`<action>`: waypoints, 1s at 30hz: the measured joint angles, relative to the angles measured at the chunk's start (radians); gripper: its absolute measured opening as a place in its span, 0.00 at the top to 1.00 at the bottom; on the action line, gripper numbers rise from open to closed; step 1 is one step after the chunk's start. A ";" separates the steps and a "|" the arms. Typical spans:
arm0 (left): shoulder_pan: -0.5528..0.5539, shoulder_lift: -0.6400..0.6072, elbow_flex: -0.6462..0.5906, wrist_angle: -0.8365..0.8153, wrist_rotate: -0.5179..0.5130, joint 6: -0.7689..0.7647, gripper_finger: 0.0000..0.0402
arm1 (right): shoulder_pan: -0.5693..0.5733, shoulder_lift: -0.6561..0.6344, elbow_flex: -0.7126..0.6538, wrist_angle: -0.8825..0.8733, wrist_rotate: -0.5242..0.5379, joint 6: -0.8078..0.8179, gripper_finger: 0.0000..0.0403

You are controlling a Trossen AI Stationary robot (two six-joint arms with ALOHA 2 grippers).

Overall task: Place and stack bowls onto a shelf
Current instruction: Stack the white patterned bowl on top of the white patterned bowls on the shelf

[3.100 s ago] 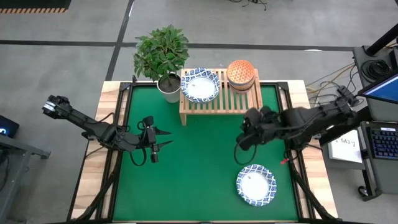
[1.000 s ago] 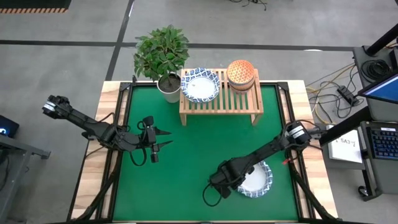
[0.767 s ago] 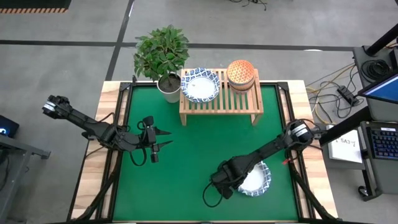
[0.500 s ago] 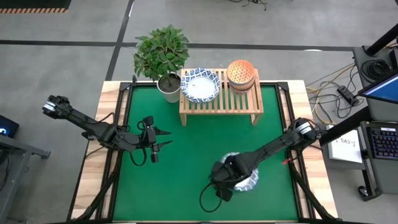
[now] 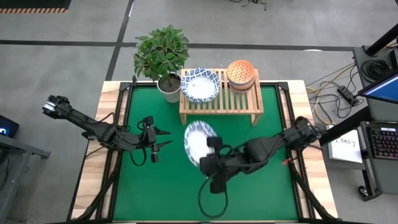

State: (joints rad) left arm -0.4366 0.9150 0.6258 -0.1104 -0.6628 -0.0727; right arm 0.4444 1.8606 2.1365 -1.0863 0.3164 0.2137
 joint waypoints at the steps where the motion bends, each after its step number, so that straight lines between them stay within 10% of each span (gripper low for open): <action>1: 0.000 0.000 0.000 0.000 0.000 0.000 0.67 | -0.003 0.000 0.028 0.000 0.050 -0.049 0.98; 12: 0.000 0.000 0.000 0.000 0.000 0.000 0.67 | -0.159 -0.002 0.133 0.021 0.270 -0.440 0.98; 30: 0.000 0.000 0.000 -0.002 0.000 0.003 0.67 | -0.482 -0.001 0.104 0.004 0.131 -0.423 0.98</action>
State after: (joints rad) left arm -0.4366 0.9150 0.6258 -0.1123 -0.6628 -0.0692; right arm -0.0380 1.8595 2.2409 -1.0824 0.4471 -0.2096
